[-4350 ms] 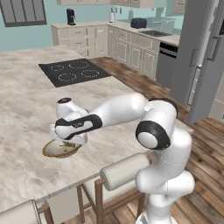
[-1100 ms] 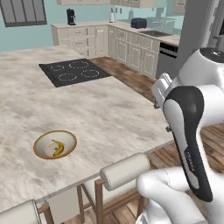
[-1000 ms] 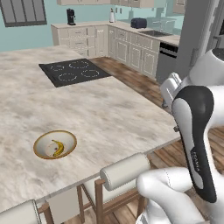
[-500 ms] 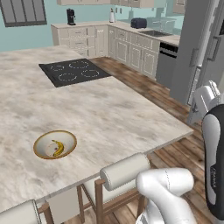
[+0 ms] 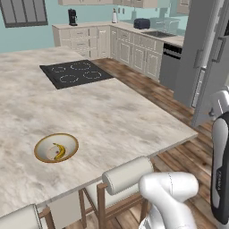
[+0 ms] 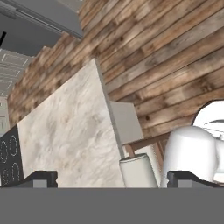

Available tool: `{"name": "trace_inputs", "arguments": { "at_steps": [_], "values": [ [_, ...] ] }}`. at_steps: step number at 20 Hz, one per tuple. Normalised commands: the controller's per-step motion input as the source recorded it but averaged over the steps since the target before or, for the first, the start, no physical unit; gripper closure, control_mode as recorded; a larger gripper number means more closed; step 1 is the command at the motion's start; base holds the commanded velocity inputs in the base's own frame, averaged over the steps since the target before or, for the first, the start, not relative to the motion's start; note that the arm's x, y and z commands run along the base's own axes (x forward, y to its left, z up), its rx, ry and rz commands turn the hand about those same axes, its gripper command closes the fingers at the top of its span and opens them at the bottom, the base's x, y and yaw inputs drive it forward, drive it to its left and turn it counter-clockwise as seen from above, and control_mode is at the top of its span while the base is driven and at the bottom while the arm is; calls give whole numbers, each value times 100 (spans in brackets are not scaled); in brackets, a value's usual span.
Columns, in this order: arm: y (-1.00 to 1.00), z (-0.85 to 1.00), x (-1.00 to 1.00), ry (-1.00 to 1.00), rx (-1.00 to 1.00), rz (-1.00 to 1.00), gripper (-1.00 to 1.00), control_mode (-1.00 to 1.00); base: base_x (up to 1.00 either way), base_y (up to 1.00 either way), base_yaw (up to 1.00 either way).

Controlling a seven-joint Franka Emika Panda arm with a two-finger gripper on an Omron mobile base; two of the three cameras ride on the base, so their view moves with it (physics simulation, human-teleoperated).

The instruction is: Retrieve the banana and kiwi from the fridge and place them into the bowl on the dining table.

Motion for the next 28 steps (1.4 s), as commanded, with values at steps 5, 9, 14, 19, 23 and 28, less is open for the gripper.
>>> {"name": "trace_inputs", "arguments": {
  "at_steps": [5, 9, 14, 19, 23, 28],
  "values": [
    [-18, -4, 0, 1, 0, -8, -100, 100, 0, -9, -2],
    [0, 0, 0, 0, 0, 0, -100, 100, 0, -38, -13],
    [0, 0, 0, 0, 0, 0, -100, 100, 0, -62, -29],
    [0, 0, 0, 0, 0, 0, -100, 100, 0, -100, -48],
    [0, 0, 0, 0, 0, 0, -100, 100, 0, -100, -48],
    [0, 0, 0, 0, 0, 0, -100, 100, 1, -100, -36]
  ]
}}
